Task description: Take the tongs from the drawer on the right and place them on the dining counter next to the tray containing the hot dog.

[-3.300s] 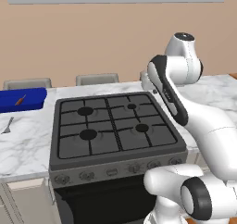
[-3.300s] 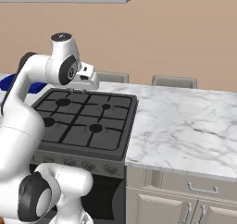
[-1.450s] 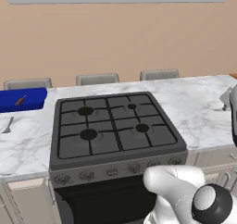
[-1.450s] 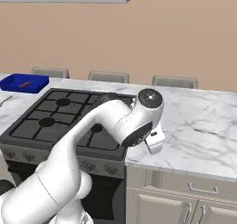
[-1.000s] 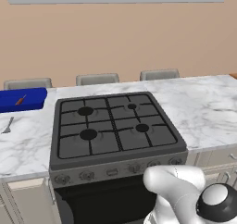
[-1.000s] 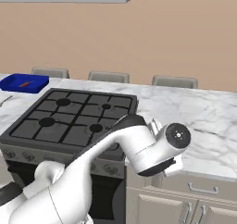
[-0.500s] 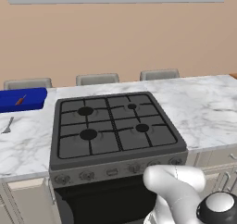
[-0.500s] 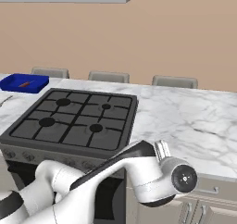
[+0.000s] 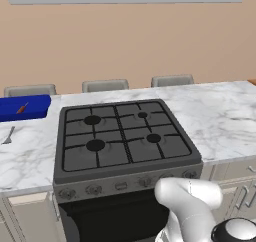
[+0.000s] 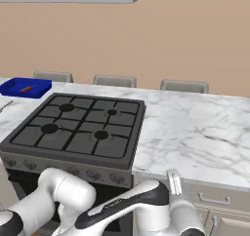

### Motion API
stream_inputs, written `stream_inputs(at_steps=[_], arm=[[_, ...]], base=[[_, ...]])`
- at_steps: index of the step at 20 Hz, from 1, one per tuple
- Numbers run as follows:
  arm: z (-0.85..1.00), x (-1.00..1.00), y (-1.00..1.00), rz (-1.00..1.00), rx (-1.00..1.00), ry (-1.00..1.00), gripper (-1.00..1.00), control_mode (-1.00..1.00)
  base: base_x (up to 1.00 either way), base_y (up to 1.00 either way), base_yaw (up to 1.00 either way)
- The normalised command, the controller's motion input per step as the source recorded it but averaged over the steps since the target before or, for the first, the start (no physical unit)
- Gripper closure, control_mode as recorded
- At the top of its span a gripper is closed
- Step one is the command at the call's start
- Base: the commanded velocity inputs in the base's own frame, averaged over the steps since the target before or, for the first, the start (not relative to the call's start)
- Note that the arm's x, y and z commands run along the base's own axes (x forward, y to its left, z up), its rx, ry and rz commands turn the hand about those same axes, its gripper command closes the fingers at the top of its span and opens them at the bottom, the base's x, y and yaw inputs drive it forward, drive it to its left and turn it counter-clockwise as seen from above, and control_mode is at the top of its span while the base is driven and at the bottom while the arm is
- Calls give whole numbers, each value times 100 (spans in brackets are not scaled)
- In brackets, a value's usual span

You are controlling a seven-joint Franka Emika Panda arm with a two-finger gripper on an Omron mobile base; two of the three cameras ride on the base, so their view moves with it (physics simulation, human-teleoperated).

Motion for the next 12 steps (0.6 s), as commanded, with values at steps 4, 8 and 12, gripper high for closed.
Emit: stream_inputs(at_steps=[4, 8, 12], arm=[[-33, -2, -28, -4, 15, -14, -100, -100], [-28, 0, -38, -3, 13, -14, -100, -100], [-34, 0, -27, -2, 2, -13, -100, -100]], base=[[0, 0, 0], [0, 0, 0], [0, 0, 0]])
